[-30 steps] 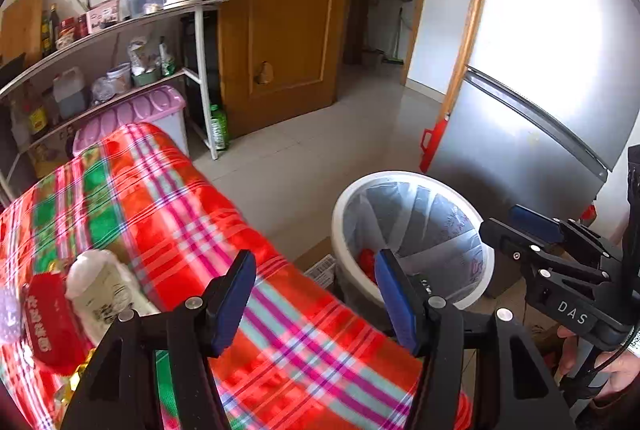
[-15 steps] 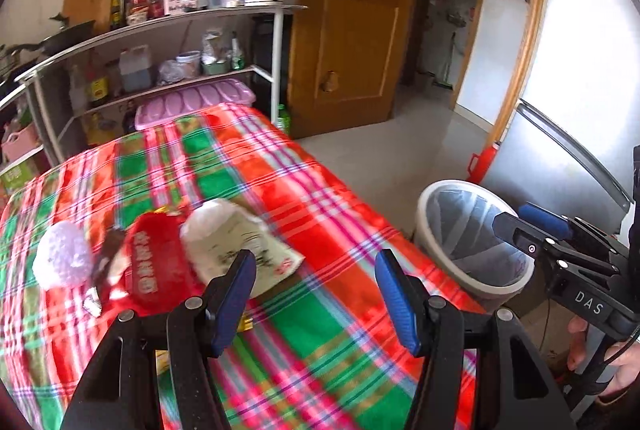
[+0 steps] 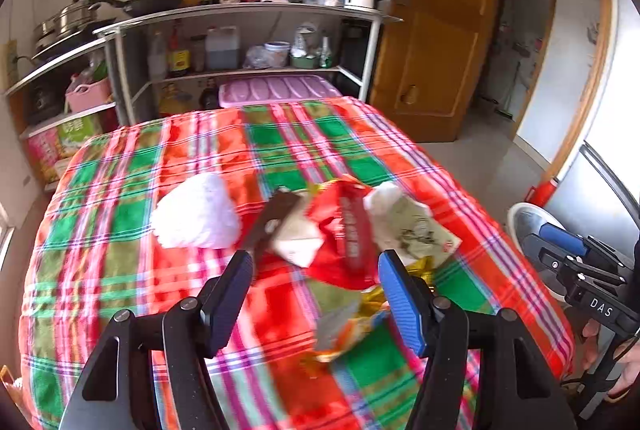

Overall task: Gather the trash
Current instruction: 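Move both open tools back to the table, then grasp the white foam net with the left tool while the right tool grasps the beige snack packet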

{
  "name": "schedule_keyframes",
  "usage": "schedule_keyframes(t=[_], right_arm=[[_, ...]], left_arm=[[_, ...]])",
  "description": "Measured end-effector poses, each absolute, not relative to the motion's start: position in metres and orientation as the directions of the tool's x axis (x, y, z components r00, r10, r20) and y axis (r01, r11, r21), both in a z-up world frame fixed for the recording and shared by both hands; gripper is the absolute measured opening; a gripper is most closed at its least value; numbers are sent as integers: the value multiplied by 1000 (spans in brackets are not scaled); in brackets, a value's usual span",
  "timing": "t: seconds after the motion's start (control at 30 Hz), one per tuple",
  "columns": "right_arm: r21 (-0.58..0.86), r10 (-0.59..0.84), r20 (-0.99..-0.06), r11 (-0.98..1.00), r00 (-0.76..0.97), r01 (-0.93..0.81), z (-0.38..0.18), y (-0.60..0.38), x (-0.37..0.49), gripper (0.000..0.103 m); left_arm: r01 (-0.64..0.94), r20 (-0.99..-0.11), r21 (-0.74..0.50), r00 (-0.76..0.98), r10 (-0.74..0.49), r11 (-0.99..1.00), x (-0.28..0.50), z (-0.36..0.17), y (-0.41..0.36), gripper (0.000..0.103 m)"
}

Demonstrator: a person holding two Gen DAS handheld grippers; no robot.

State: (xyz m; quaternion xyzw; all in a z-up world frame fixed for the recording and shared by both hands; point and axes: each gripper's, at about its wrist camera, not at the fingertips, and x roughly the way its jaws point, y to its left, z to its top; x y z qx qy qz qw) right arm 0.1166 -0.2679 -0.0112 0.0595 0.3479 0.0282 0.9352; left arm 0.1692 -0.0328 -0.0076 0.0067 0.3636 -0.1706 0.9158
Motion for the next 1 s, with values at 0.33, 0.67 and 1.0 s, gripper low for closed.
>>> schedule_keyframes(t=[0.33,0.67,1.0], right_arm=[[125,154,-706,988,691,-92,-32,-240,165,55],[173,208,-753,978,625,-117,-48,-238,203,55],[180,233,-776,973,586,-147,-59,-228,217,59]], left_arm=[[250,-688,-119,677,-261,961,197,-18,17,70],[226,-706,-139,660,-256,964,230,-27,36,78],[154,-744,-122,639,-193,980,272,-40,41,78]])
